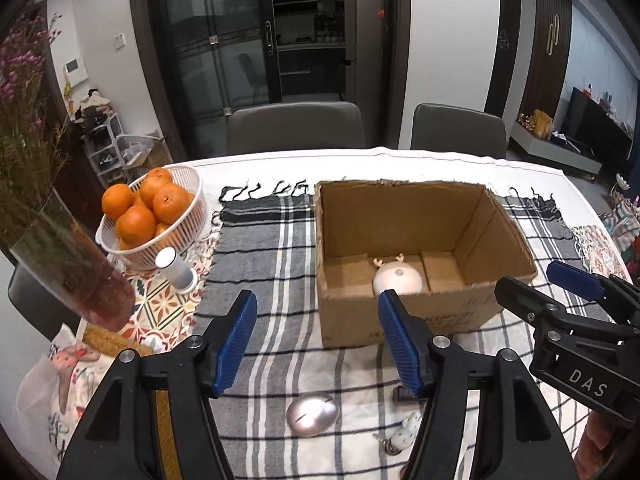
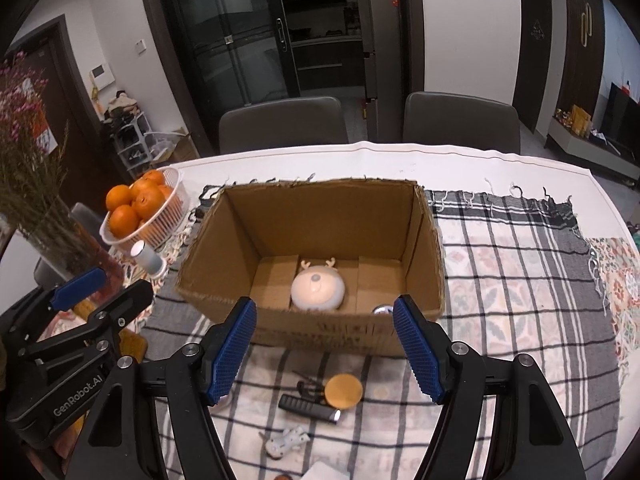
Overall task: Organize rigid objects
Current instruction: 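Withdraw both grippers from the box toward the remaining objects, then grasp the orange-lidded jar with the right gripper while the left gripper grasps the silver egg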
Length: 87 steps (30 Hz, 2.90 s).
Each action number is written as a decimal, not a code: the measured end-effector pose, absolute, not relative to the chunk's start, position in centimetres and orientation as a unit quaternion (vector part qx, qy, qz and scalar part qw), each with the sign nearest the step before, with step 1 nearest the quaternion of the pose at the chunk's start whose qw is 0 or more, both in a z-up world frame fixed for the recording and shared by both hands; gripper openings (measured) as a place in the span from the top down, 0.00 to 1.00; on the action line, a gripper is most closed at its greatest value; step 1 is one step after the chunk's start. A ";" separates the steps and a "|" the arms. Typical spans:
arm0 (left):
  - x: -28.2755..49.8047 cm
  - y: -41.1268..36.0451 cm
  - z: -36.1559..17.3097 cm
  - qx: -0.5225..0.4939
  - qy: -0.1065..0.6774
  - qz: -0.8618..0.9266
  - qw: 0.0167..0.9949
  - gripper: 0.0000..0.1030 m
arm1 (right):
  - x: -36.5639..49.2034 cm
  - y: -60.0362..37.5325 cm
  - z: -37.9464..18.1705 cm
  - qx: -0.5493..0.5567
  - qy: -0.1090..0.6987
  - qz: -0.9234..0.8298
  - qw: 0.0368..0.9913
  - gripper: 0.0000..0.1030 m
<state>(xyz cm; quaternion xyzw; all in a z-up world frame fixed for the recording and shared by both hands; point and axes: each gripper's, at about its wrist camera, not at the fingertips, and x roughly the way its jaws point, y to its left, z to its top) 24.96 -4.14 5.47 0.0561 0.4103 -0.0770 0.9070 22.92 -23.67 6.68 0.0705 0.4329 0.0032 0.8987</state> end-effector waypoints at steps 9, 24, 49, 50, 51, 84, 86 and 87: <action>22.9 -2.8 3.8 0.051 0.434 -0.058 0.897 0.39 | 21.0 -22.5 5.6 0.058 0.449 0.010 0.891 0.30; 21.5 -1.7 -0.8 0.031 0.488 -0.034 0.872 0.39 | 20.2 -21.9 1.7 0.048 0.494 0.019 0.868 0.31; 23.4 -2.1 -8.3 0.007 0.575 -0.019 0.818 0.38 | 22.4 -22.9 -5.2 0.064 0.558 0.010 0.828 0.31; 23.5 -2.1 -8.6 0.007 0.576 -0.019 0.817 0.37 | 22.5 -23.0 -5.4 0.065 0.559 0.008 0.826 0.31; 23.6 -2.1 -8.9 0.008 0.579 -0.018 0.815 0.37 | 22.6 -23.0 -5.7 0.066 0.561 0.007 0.825 0.31; 26.2 -2.7 -13.8 -0.003 0.615 -0.014 0.788 0.39 | 25.4 -24.3 -10.6 0.090 0.588 0.003 0.804 0.52; 26.1 -2.7 -13.9 -0.002 0.614 -0.015 0.789 0.39 | 25.3 -24.2 -10.4 0.089 0.585 0.001 0.806 0.56; 26.1 -2.7 -13.9 -0.003 0.613 -0.017 0.790 0.39 | 25.2 -24.1 -10.3 0.088 0.583 -0.002 0.808 0.57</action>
